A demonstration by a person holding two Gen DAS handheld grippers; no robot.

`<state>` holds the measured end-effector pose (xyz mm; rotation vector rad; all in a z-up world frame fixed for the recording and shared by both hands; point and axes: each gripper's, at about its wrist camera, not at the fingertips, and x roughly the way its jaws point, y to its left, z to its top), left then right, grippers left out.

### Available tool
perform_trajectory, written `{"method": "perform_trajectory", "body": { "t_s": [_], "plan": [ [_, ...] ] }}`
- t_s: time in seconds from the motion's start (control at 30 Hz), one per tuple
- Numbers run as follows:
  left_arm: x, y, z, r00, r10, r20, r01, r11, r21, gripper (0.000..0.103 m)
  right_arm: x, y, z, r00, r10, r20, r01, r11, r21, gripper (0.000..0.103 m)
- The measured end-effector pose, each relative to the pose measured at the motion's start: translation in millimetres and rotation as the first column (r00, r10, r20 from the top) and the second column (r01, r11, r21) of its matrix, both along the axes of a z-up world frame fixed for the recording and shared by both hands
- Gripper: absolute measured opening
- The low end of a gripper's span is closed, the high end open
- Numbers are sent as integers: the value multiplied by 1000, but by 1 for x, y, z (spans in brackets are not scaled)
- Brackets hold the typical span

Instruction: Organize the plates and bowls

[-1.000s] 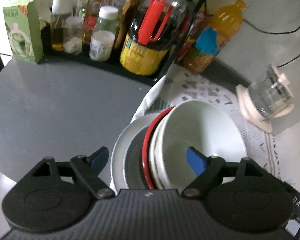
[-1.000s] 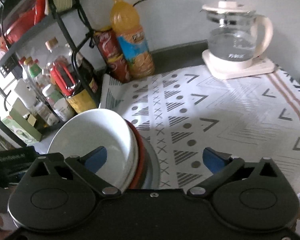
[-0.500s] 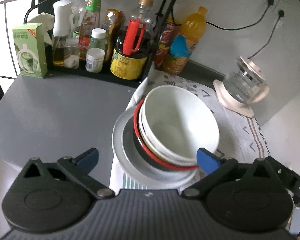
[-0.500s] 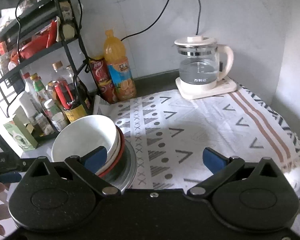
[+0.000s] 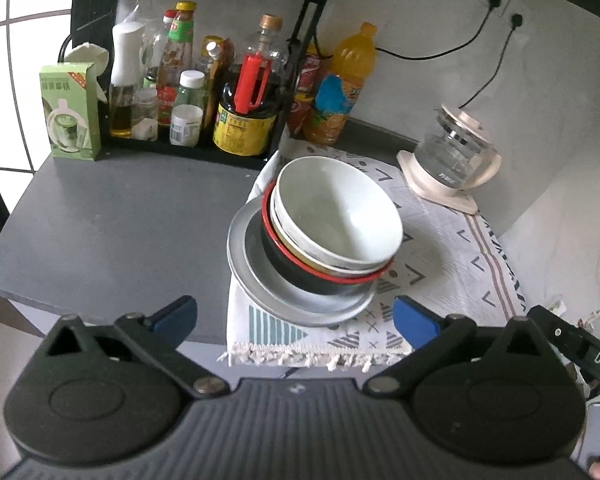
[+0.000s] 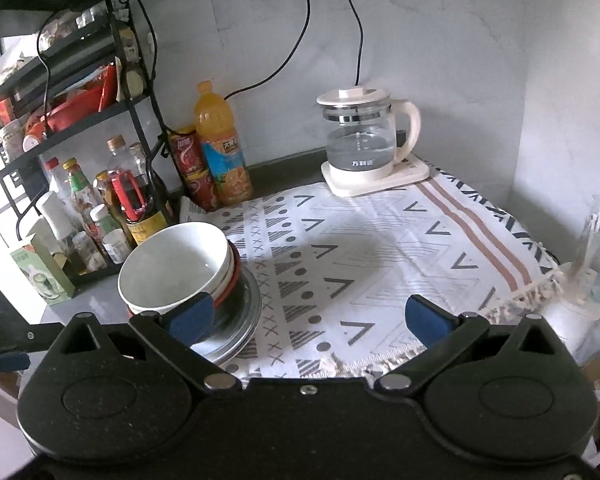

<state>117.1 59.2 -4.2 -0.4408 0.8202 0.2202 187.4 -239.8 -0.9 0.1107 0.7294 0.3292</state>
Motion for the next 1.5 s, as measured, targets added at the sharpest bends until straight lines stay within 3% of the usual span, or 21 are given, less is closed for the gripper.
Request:
{"method": "perform_trajectory", "body": {
  "t_s": [0.33,0.8,1.07,1.5],
  "plan": [
    [-34,-13,10,1000,-21,21,20,999,38,103,-39,-13,9,999,-12,42,13,999,-30,103],
    [-71,-23,15,997,-63,34,59,991,118,103,-71,-15,15,999,35,3,-35,999,-38,103],
    [-77,-20,19,996,-77,49,70,988,136,103,-80,-12,24,998,42,44,-39,997,-74,103],
    [-74,-11,27,994,-72,77,60,987,149,103,-78,-4,24,998,61,33,-59,997,-58,103]
  ]
}}
